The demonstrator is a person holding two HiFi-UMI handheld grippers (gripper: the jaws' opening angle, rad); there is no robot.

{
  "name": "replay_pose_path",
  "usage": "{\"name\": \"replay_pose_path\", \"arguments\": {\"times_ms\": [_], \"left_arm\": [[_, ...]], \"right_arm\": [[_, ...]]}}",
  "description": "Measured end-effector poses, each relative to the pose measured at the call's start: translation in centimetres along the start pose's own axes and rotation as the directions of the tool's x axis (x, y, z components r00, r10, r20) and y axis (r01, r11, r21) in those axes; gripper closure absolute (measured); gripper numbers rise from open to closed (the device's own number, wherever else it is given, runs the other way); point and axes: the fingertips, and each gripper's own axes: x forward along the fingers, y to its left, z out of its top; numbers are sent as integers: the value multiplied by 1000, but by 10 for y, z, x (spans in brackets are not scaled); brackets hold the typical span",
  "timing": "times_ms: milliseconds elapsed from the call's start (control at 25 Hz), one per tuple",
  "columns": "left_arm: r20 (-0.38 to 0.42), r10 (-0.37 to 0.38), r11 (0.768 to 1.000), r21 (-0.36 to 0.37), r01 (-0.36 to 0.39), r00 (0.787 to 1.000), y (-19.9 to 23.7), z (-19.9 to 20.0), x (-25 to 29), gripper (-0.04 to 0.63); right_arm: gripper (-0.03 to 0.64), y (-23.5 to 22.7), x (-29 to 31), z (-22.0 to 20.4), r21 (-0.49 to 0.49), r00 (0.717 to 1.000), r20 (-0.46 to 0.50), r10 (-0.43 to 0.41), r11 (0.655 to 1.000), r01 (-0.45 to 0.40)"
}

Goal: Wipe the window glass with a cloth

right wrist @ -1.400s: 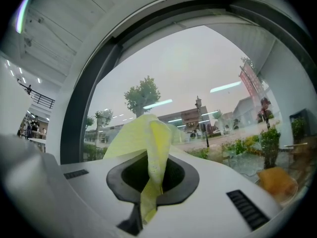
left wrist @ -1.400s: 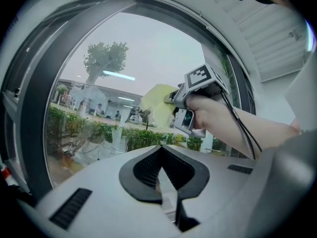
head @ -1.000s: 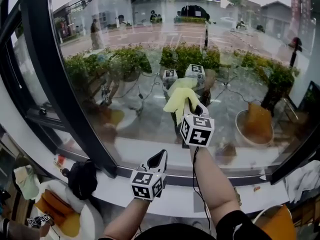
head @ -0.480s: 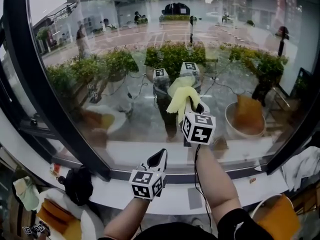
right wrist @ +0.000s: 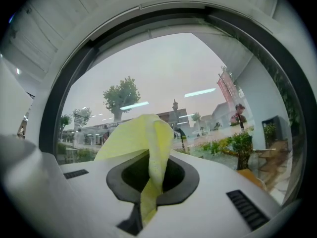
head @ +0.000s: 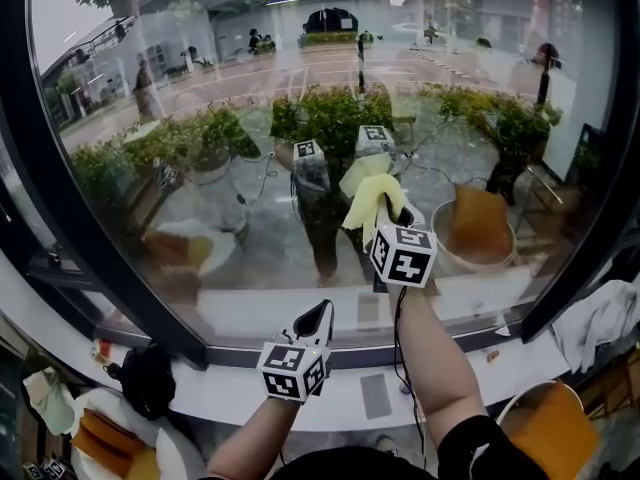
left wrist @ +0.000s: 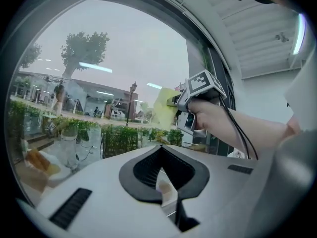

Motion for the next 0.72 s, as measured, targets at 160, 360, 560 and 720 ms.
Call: {"name": "replay_pose_path", "arguments": {"times_ms": [160,360,560,720], "left_arm": [[-2,-16,1000,-1,16,1000,-22,0,15,589],[-6,-42,999,-7,42,999,-54,-3,37,589],[-12,-78,997,-12,77,997,-86,-9,61,589],[-18,-105,994,-9,105,994,-112,-13,80,589]], "right_arm": [[584,-31,-7,4,-8,1000,-3,-21,1000,21],[584,-79,-19,7,-17,998,-5,-58,998,58],[584,-130,-30,12,-28,994,-7,-107,994,107],[584,-172,-39,15,-25,990,-10,-144,989,143]]}}
